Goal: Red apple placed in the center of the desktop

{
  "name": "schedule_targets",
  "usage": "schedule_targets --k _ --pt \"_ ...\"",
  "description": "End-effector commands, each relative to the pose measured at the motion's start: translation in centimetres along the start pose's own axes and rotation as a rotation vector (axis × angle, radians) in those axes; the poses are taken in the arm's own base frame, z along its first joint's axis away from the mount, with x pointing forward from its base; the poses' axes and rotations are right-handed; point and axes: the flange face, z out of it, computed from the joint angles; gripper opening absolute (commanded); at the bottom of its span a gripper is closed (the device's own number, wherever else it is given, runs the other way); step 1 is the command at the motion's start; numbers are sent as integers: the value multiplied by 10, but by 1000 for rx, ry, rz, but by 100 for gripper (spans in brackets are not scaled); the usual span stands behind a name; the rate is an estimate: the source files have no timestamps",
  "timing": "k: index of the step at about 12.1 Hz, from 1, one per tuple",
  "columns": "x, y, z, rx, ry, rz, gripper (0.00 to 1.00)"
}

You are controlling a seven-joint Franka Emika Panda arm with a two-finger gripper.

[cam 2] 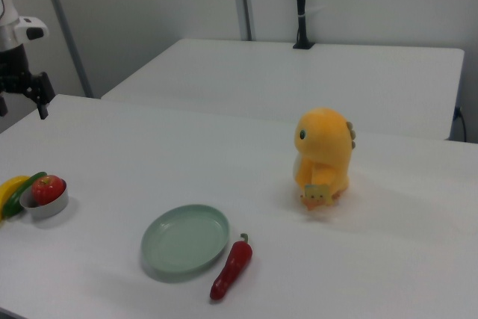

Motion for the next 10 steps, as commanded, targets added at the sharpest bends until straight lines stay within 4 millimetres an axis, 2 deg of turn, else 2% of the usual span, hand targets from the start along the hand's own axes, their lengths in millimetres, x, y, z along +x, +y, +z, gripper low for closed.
schedule_targets --k 1,7,10 --pt "7 -18 35 17 -61 -21 100" --pt "19 -37 109 30 -71 37 100" --pt "19 -45 137 32 -109 25 100"
